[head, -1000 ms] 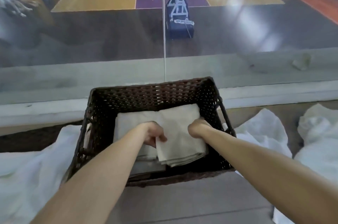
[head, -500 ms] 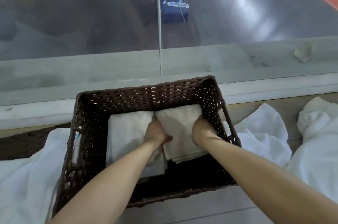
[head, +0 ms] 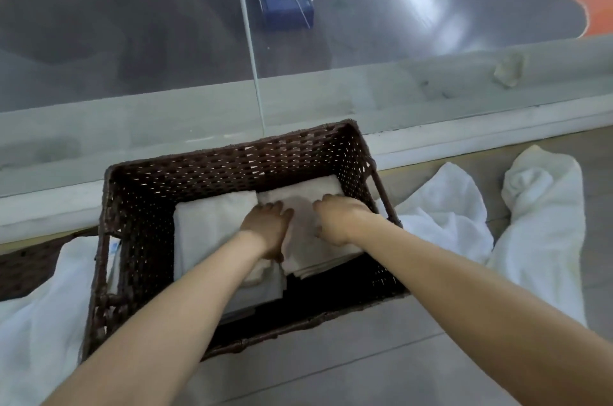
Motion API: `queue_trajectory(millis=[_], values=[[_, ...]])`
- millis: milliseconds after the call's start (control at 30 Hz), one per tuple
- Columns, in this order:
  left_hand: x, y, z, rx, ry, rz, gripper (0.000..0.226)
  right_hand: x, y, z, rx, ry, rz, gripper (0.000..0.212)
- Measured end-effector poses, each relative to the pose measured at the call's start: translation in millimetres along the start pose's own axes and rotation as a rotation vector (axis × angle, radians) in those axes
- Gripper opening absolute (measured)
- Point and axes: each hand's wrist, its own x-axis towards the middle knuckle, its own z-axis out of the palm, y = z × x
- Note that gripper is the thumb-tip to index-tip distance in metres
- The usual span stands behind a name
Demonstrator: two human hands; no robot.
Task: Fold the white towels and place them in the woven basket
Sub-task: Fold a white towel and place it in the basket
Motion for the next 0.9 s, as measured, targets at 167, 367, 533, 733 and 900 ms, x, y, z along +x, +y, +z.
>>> queue_trajectory(millis=[167,367,533,733,900], values=[[-30.4,29.6,-55.9,-0.264,0.372,-0.001,0.055,-120.0,32.2,-41.9,0.672,0.867,0.026,0.033],[-35.5,111.5,-99.7,-0.405,0.819,0.186,0.062,-156.9,120.1,70.1,0.774,0.846,0.655,0.024],[-24.2,147.4,-103.1,-0.268,0.639,0.145,0.069,-117.2,137.9,153.6,0.616,0.431,0.654,0.113],[-19.7,149.1,-98.3,-0.247,0.601,0.123,0.065,-67.6,136.2,201.1,0.531,0.189,0.648,0.121],[-18.9,148.3,-97.8,-0.241,0.587,0.123,0.066,-58.8,129.1,208.9,0.477,0.375,0.67,0.051]])
